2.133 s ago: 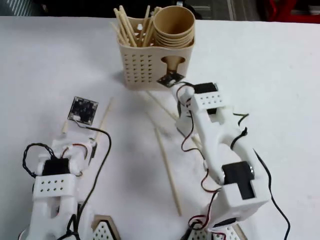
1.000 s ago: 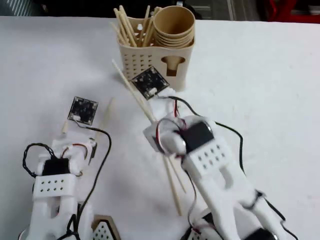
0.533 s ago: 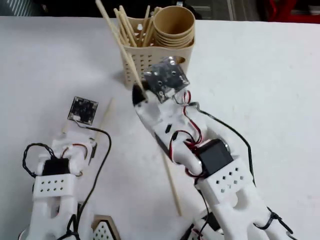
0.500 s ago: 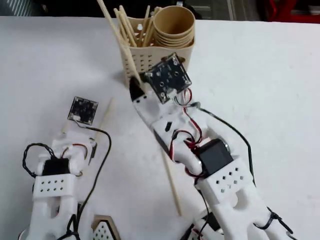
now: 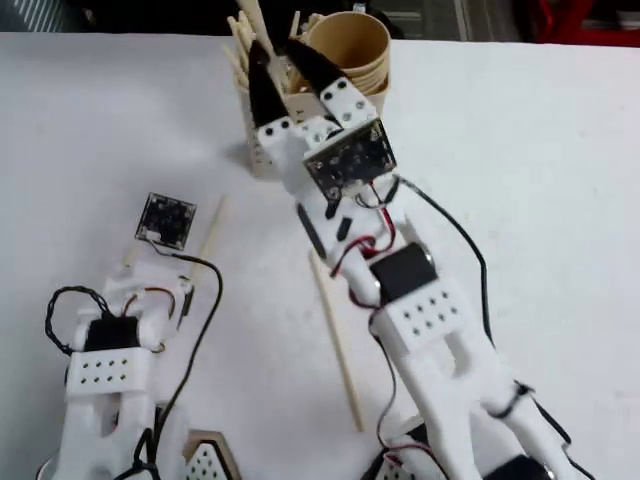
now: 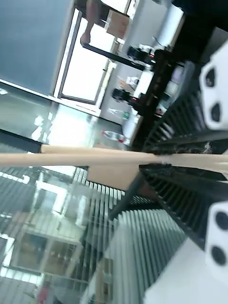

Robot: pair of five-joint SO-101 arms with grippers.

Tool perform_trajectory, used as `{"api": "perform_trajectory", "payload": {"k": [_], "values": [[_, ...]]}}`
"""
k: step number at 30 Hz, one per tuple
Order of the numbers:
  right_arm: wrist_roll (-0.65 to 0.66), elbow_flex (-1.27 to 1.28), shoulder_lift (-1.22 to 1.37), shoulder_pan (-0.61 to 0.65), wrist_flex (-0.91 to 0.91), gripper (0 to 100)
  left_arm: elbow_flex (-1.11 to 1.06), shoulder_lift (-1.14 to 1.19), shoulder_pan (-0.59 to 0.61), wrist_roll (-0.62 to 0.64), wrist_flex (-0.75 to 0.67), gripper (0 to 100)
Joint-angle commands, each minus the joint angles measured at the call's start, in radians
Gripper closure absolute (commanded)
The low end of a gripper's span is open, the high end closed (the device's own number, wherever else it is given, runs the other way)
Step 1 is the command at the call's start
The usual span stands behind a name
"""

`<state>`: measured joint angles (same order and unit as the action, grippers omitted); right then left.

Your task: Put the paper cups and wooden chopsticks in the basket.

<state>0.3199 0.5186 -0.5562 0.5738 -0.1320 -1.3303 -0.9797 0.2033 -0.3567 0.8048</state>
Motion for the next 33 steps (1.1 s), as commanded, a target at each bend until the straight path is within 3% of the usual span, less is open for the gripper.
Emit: {"api": "perform_trajectory", "payload": {"k": [1,16,33], "values": [[0.011,-0.018,0.082,-0.027,-0.185,98.1,0.003,-0.021,0.008,-0.008,-0.018,87],[0.005,-0.328,0.513,-0.061,-0.236,98.1,0.003,-0.021,0.008,-0.008,-0.018,87],[0.005,-0.342,0.684,-0.061,-0.232,98.1,0.003,-0.022,0.008,-0.008,-0.018,87]]}}
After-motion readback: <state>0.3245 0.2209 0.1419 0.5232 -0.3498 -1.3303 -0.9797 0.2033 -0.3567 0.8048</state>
